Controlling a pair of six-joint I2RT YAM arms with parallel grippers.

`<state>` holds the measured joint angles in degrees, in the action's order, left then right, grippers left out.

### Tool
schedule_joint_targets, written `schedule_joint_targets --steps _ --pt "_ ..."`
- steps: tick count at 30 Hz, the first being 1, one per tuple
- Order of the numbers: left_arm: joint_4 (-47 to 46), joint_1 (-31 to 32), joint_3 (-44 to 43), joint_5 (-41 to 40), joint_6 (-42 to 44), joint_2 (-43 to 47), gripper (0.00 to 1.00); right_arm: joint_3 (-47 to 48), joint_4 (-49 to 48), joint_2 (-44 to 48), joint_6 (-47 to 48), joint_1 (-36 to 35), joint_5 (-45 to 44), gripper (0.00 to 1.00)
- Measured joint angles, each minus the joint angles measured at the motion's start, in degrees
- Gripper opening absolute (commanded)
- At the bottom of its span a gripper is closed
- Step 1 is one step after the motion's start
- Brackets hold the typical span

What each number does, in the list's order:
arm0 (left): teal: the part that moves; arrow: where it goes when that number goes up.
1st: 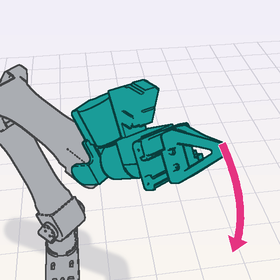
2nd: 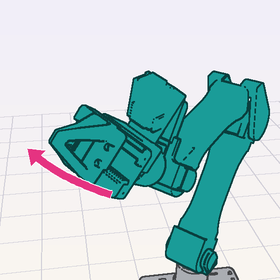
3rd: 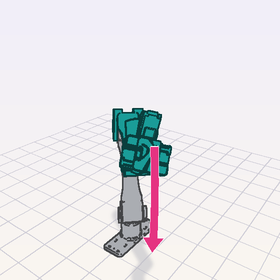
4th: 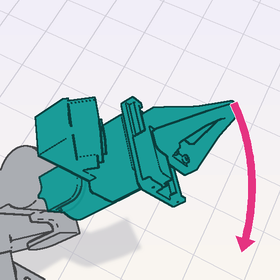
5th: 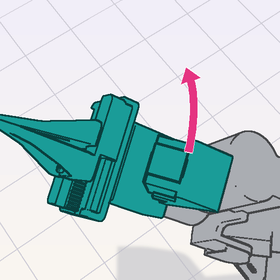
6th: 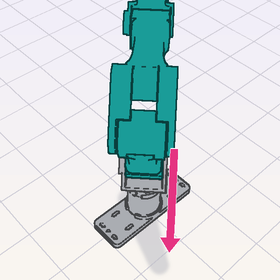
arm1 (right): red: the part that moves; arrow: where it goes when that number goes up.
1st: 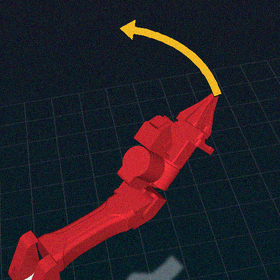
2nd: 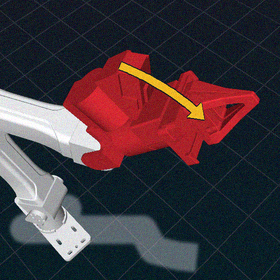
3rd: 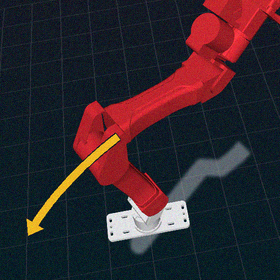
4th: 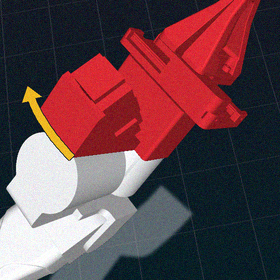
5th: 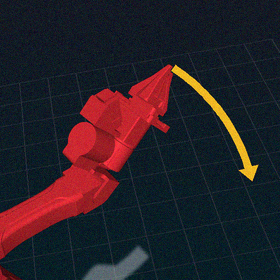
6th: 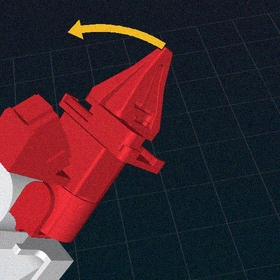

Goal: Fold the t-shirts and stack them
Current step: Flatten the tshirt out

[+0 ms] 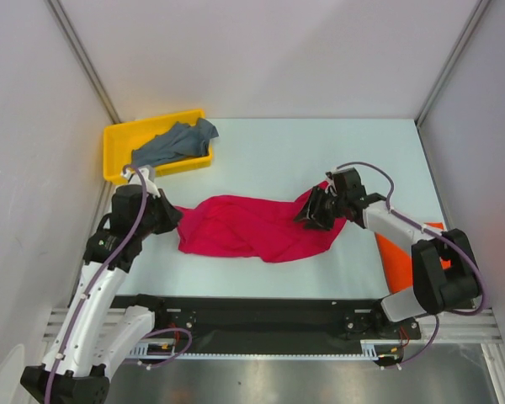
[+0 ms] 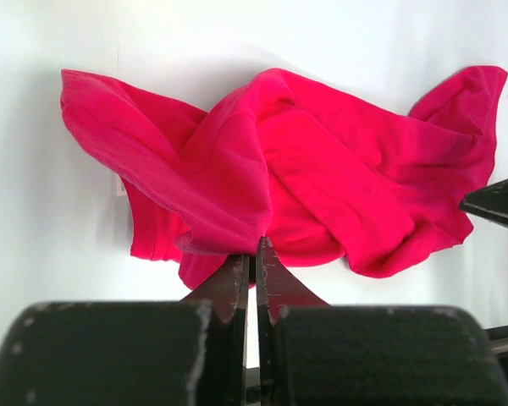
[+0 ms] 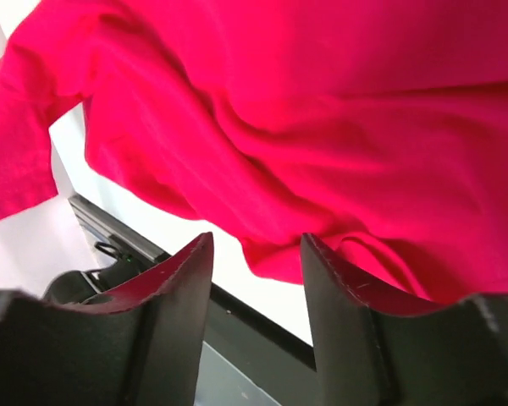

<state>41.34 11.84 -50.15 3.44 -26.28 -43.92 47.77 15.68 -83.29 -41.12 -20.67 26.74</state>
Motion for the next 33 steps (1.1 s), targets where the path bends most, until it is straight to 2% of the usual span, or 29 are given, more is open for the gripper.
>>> schedule_joint_targets --steps 5,9,12,19,21,22,25,33 --pt "0.0 0.0 0.3 0.0 0.0 1.0 0.0 0.9 6.7 5.7 4.3 -1.7 -0.7 0.54" --pt "0.0 0.0 1.3 0.3 0.0 1.3 0.0 -3.3 8.8 15.1 4.7 -4.7 -1.6 0.48" --pt "0.0 0.0 1.9 1.0 0.0 1.1 0.0 -7.7 8.3 17.8 4.2 -5.0 -1.5 0.47" --pt "-0.1 0.0 2.8 2.6 0.0 0.1 0.0 -12.3 7.4 11.8 3.2 -5.6 -1.4 0.51" --pt "-0.1 0.0 3.1 3.0 0.0 -0.1 0.0 -12.5 6.1 10.8 3.0 -5.7 -1.2 0.49" --pt "-0.1 0.0 3.2 3.0 0.0 -0.2 0.0 -12.5 5.2 10.2 2.7 -5.7 -1.2 0.44" --pt "-0.1 0.0 3.4 3.3 0.0 -0.3 0.0 -13.0 2.1 7.9 1.8 -5.7 -0.4 0.4" --pt "-0.1 0.0 3.4 3.3 0.0 -0.3 0.0 -13.2 -1.1 3.2 0.7 -5.7 0.1 0.42"
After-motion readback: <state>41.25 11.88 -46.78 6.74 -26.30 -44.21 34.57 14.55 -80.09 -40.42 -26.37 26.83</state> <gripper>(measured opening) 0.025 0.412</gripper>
